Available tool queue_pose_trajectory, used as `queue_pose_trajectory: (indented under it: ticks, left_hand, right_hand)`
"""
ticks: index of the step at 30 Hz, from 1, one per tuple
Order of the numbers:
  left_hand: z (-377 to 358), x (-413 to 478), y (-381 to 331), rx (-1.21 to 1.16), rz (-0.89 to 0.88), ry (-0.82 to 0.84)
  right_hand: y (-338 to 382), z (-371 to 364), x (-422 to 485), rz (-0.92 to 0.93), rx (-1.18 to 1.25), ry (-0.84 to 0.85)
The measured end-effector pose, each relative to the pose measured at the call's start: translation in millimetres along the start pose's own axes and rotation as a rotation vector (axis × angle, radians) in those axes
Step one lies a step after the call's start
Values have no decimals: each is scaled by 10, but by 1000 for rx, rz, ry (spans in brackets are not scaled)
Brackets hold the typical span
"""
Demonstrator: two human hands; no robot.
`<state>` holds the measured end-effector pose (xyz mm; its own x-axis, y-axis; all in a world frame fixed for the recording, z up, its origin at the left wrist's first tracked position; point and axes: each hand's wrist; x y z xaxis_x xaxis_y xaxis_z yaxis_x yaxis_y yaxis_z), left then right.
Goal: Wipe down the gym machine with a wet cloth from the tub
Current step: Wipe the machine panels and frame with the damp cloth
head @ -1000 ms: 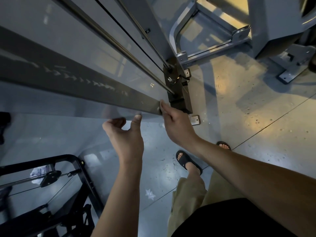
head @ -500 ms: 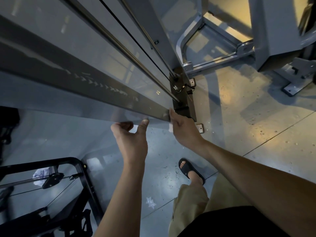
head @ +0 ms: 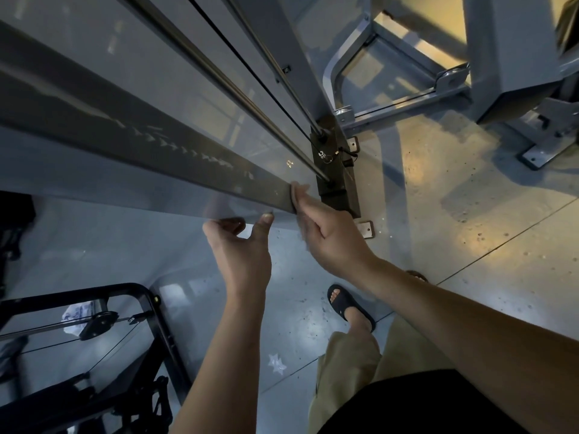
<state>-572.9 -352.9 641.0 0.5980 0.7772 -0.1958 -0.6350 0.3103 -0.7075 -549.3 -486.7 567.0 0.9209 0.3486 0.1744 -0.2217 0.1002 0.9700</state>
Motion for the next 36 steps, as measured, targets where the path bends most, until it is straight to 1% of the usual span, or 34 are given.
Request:
queue_pose_trajectory:
  ticks: [1, 3, 4, 5, 7, 9, 11, 12, 13, 15, 17, 18, 20, 22, 24, 26, 27, 29, 30, 31, 33, 34, 36]
  left_hand:
    - [3, -8, -2, 2, 3, 1]
    - [2, -13, -5, 1, -3, 3]
    - [8, -17, -4, 1, -3, 4]
    - [7, -20, -9, 2, -2, 5]
    - [5, -11, -10, 3, -7, 5]
    - [-1, 0, -7, 13, -16, 4]
    - [5, -8, 0, 15, -13, 6]
    - [9, -9, 1, 11, -13, 8]
    - [13, -16, 1, 12, -12, 12]
    - [7, -10, -6, 16, -12, 20]
    - [5, 4, -1, 16, -7, 23]
    - [7, 9, 2, 14, -4, 25]
    - [17, 5, 2, 10, -4, 26]
    - [24, 6, 2, 2, -12, 29]
    - [22, 17, -2, 0, -24, 34]
    - [24, 23, -5, 11, -27, 36]
    - [32, 17, -10, 16, -23, 40]
    - [53, 15, -28, 16, -19, 51]
    - [61, 19, -31, 15, -19, 56]
    - [64, 23, -31, 15, -23, 59]
    - [61, 33, -25, 16, -28, 57]
    - [60, 36, -20, 16, -28, 55]
    - [57, 41, -8, 17, -36, 52]
  right_hand:
    - [-89, 34, -11, -7, -23, 37]
    - [-212, 85, 33, -117, -70, 89]
    - [-208, 65, 53, -151, -85, 90]
    - [-175, 24, 64, -144, -84, 68]
    - [-35, -34, 17, -59, -46, 17]
    - [-50, -3, -62, -5, -28, 36]
    - [-186, 41, -64, -97, -91, 94]
    - [-202, 38, -52, -159, -106, 99]
    - [-172, 8, -45, -174, -101, 86]
    - [-46, -49, -47, -84, -51, 34]
    - [-19, -54, -115, 18, -15, 25]
    - [-76, -29, -131, 34, -37, 43]
    - [-207, -5, -105, -33, -103, 58]
    - [-167, -54, -68, -57, -109, 31]
    - [10, -121, -67, 31, -58, -10]
    - [-5, -139, -137, 115, -54, -8]
    - [-69, -122, -159, 101, -91, 7]
    - [-190, -129, -146, -70, -128, 23]
    - [-187, -144, -110, -134, -126, 8]
    - [-170, -181, -79, -147, -121, -18]
    - [-61, -261, -61, -69, -84, -76]
    - [-19, -271, -96, -11, -73, -75]
    - [-98, -232, -170, 58, -107, -10]
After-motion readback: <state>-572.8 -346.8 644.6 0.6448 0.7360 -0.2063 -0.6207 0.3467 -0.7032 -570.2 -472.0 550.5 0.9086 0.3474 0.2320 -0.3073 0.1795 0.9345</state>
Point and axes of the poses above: each hand's wrist, its own x-axis towards the middle knuckle, its own z-axis out of the back of the hand, y = z × x, and after that the axes turned 8 degrees about z, right-handed
